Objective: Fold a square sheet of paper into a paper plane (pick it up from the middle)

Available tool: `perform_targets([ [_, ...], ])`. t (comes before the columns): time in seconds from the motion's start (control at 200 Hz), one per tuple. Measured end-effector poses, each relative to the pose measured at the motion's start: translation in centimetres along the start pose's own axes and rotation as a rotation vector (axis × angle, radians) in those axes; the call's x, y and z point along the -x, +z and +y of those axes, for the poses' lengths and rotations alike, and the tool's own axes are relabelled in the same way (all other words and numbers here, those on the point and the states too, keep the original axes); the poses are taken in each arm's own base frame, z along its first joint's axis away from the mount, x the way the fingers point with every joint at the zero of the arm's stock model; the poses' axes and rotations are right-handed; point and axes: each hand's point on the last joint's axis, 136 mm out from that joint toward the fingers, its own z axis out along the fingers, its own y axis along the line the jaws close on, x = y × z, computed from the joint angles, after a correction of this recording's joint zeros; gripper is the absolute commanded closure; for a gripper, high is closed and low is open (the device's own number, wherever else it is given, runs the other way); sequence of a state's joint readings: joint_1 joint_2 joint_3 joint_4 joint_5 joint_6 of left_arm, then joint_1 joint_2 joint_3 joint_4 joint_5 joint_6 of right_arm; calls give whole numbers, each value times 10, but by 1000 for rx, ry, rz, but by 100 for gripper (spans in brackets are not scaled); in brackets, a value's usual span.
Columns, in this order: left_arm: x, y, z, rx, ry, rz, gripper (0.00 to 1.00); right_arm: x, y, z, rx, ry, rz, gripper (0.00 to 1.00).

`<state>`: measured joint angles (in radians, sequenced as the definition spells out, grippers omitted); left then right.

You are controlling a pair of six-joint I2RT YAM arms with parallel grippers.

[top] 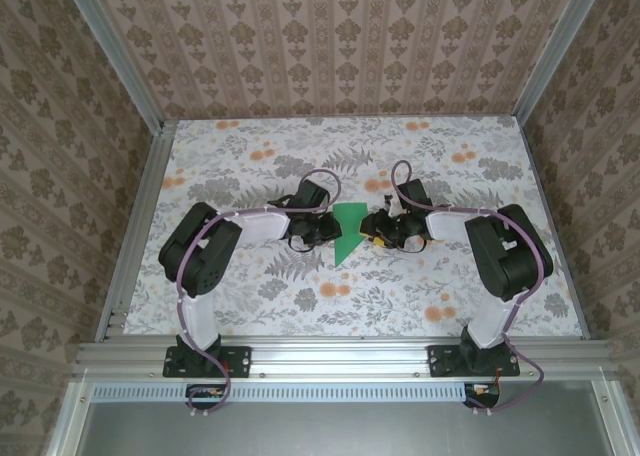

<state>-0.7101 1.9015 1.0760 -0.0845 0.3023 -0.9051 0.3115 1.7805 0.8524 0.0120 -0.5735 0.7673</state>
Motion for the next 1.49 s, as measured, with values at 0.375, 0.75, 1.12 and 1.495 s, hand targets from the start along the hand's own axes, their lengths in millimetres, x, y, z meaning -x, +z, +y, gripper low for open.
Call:
perform_targets([
  [0.375, 0, 0, 0, -12, -2, 2, 83, 5, 4, 4, 14, 18, -1, 64],
  [0.75, 0, 0, 0, -16, -2, 2, 83, 8, 7, 16, 72, 36, 1, 75],
  [1.12, 9, -9, 2, -30, 13, 1, 74, 6, 10, 8, 27, 76, -2, 99],
  [1.495, 51, -81, -11, -125, 109, -187, 39, 18, -56, 62, -14, 14, -280, 100],
])
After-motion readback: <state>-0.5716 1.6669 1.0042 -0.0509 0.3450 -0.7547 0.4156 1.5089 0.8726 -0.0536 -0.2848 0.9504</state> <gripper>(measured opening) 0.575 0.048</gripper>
